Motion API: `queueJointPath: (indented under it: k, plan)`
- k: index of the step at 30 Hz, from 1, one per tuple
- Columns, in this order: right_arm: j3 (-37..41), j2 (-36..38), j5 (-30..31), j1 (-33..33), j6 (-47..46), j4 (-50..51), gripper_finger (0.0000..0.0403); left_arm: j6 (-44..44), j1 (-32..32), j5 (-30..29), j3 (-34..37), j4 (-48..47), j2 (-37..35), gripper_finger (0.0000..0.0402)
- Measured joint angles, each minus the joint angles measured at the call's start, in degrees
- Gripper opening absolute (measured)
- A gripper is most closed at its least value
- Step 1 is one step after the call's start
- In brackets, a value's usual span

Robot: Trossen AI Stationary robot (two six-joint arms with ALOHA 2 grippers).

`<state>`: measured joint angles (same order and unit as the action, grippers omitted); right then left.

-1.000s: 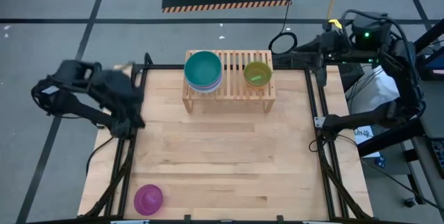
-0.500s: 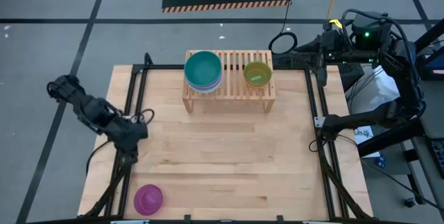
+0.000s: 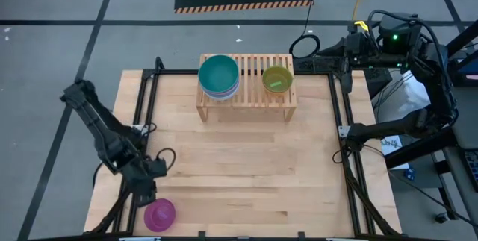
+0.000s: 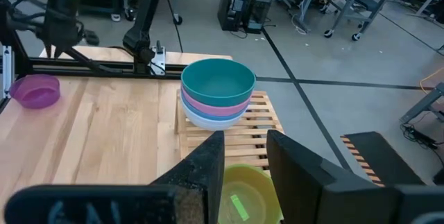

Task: Place and stack bowls onto a shelf
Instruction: Stack the purple bowl on top of the light green bowl on the shelf

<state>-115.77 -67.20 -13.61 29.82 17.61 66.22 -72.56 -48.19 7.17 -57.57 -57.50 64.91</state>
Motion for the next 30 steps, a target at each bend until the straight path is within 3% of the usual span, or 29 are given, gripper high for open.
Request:
queueJointPath:
  k: [12, 30]
  plan:
    - [0.0, 0.0, 0.0, 0.0, 0.0, 0.0, 0.0105, 0.6, -2.6, -1.8, 6.0, 2.0, 6.4, 0.0056]
    - [0.0, 0.0, 0.0, 0.0, 0.0, 0.0, 0.0105, 1.4, -5.3, -0.7, 14.9, 17.6, 6.7, 0.0056]
